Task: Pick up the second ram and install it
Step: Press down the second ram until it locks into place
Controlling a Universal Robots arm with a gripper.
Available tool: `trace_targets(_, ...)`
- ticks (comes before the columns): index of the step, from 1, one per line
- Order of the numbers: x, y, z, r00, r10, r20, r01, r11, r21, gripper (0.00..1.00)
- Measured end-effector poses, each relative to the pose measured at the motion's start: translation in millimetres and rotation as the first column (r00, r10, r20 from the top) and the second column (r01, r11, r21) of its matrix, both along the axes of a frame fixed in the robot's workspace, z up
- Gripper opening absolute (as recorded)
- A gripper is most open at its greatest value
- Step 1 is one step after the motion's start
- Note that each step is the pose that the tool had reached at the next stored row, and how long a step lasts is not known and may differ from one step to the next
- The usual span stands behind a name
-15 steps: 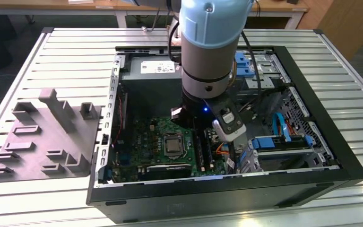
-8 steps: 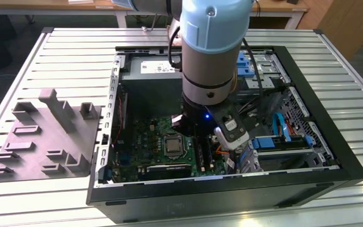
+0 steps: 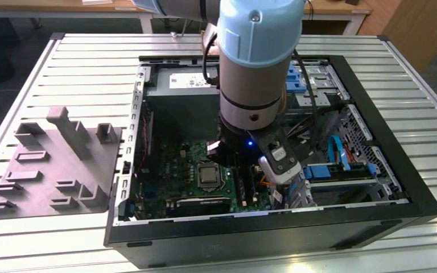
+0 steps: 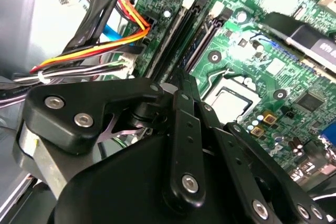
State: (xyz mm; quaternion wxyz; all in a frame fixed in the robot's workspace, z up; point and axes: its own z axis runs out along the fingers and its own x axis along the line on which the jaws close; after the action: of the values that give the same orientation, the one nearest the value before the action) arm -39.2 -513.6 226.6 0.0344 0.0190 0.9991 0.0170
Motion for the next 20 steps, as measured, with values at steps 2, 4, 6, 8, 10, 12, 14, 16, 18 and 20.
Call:
trace_targets(2,-0.1,-1.0,0.0,1.0000,0.000,0.0000,0.000,1.0000,0.0000,0.11)
trace_targets(4,-0.1,-1.6,-0.4,1.0000,0.000,0.0001,0.000,1.0000,0.0002,0.11)
trace_targets(6,0.0,-2.3,-1.0,1.0000,0.000,0.0000,0.000,1.0000,-0.0001,0.11)
trace_targets(8,0.0,-3.4,-1.7,1.0000,0.000,0.0000,0.000,1.0000,0.0001,0.11)
trace_targets(10,0.1,-4.9,-1.8,1.0000,0.000,0.0000,0.000,1.0000,0.0000,0.11)
trace_targets(12,0.1,-6.2,-1.9,1.0000,0.000,0.0000,0.000,1.0000,0.0000,0.11)
trace_targets(14,0.4,-8.0,-1.9,1.0000,0.000,0.0000,0.000,1.0000,0.0001,0.11)
trace_targets(16,0.7,-10.3,-1.9,1.0000,0.000,-0.0002,0.000,1.0000,0.0000,0.11)
trace_targets(18,0.8,-12.1,-3.1,1.0000,0.000,-0.0002,0.000,1.0000,0.0003,0.11)
trace_targets(20,0.9,-12.6,-5.5,1.0000,0.000,-0.0004,0.000,1.0000,-0.0003,0.11)
